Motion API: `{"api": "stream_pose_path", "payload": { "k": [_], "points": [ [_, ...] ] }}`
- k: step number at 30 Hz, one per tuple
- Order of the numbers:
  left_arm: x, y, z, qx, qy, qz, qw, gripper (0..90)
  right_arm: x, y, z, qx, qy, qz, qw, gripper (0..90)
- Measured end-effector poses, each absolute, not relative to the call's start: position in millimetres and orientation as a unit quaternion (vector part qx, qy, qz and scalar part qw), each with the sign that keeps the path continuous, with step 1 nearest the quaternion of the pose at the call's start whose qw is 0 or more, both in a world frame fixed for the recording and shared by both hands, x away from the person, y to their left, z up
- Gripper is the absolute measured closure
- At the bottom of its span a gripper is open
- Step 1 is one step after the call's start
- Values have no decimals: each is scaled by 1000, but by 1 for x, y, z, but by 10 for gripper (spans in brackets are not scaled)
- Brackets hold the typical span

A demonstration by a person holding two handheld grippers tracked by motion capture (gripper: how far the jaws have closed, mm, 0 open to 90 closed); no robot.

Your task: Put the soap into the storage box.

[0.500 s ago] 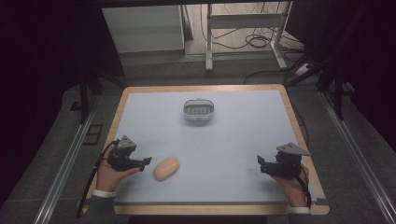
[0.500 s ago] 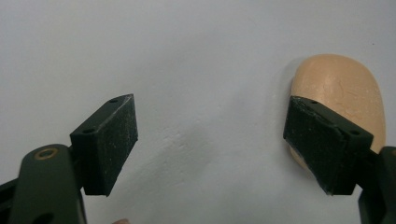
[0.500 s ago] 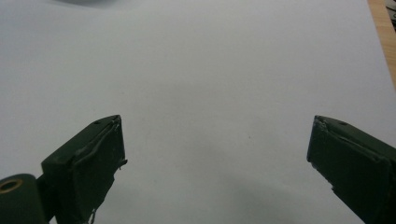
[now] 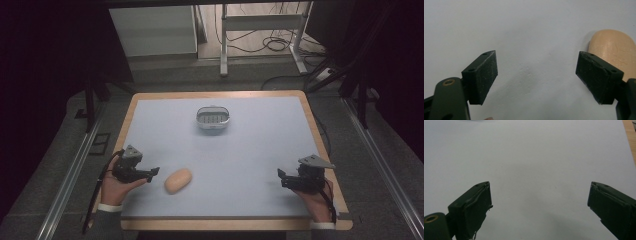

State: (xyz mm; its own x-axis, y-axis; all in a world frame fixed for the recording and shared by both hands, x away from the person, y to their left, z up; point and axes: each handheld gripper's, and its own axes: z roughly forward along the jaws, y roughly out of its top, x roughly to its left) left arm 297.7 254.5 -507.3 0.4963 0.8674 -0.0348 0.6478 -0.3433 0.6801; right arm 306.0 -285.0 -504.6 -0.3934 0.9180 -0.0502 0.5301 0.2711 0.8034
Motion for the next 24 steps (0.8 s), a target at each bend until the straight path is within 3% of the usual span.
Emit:
{"api": "stream_pose_path", "payload": {
  "k": [13, 24],
  "points": [
    [296, 258, -502, 803, 488, 166, 299, 187, 309, -304, -504, 489, 743, 376, 262, 63],
    [297, 255, -490, 821, 464, 159, 292, 191, 305, -309, -502, 494, 738, 373, 267, 72]
  ]
}}
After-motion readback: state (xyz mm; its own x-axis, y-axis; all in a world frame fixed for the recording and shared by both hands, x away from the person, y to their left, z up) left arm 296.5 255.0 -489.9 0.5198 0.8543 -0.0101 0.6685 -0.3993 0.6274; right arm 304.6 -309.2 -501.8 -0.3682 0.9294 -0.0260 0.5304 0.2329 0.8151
